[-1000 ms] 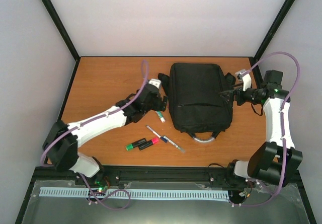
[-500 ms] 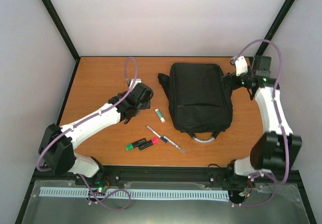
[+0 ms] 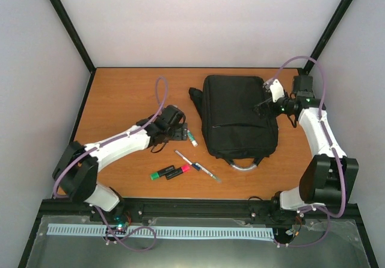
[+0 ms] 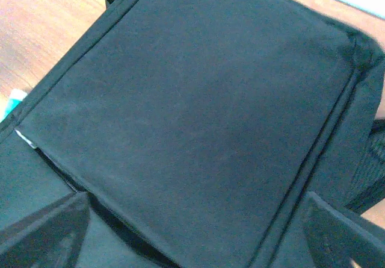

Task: Pack the student bag
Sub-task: Zip the student bag at the center of the board, then adjust the stationery at the center of the board.

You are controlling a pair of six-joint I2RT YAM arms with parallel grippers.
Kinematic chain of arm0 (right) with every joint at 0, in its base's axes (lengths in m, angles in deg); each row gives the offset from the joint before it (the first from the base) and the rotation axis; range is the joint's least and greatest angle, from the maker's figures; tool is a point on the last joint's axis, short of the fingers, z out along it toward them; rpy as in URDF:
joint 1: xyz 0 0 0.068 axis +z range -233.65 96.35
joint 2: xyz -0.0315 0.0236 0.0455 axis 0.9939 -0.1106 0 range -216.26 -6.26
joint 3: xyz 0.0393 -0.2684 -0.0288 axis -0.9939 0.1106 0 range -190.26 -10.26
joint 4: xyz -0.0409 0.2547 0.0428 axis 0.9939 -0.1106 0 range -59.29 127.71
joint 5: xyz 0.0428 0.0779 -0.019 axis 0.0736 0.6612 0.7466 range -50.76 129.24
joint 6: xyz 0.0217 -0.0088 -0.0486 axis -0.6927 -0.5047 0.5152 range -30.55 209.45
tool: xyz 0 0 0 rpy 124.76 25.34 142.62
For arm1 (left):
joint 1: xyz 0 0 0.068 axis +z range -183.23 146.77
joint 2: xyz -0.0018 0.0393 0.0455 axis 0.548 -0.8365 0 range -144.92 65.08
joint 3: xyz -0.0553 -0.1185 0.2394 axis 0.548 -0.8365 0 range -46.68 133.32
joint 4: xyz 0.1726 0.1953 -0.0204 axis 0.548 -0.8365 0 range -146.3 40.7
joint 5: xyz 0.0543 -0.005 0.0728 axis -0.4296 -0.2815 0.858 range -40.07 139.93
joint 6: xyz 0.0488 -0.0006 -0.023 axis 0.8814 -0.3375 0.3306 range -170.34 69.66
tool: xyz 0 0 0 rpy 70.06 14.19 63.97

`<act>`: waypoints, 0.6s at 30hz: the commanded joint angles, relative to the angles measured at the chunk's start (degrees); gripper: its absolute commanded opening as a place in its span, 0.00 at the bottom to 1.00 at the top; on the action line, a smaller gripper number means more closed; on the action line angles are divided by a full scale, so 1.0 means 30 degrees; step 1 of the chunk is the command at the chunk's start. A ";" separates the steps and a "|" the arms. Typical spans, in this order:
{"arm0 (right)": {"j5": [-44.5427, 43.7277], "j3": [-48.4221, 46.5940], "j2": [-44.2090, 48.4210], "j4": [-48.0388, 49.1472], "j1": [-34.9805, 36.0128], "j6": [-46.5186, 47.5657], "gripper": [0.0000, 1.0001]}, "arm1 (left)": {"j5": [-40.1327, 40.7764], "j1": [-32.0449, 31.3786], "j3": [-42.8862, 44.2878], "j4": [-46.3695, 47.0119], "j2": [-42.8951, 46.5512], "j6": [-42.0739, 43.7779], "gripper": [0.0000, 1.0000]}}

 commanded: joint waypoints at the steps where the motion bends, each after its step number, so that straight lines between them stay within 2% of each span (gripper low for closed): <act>1: 0.0517 -0.1817 -0.2165 -0.2208 -0.0382 0.2639 0.91 | -0.2596 0.0383 0.2122 0.2357 -0.2012 -0.0886 0.97; 3: 0.1062 -0.2587 -0.3538 -0.3220 -0.0716 0.2626 0.80 | -0.3770 0.0883 0.3621 0.2991 -0.3577 -0.1067 1.00; 5: 0.0784 -0.2567 -0.4126 -0.2895 -0.1026 0.1955 0.78 | -0.4832 0.1530 0.5376 0.3331 -0.5528 -0.1420 1.00; 8: 0.0812 -0.2608 -0.4607 -0.2236 -0.2019 0.1246 0.79 | -0.6082 0.2365 0.7717 0.3412 -0.7488 -0.2053 1.00; 11: 0.1246 -0.3352 -0.5388 -0.3029 -0.2884 0.1228 0.81 | -0.6840 0.2907 0.9554 0.3531 -0.8980 -0.2415 1.00; 15: -0.0134 -0.3415 -0.6388 -0.3766 -0.3013 0.1237 0.86 | -0.7488 0.3139 1.2572 0.2708 -1.1211 -0.2302 1.00; 18: -0.0072 -0.2949 -0.6851 -0.4406 -0.3009 0.1769 0.86 | -0.8340 0.3112 1.3612 0.2458 -1.2517 -0.2502 1.00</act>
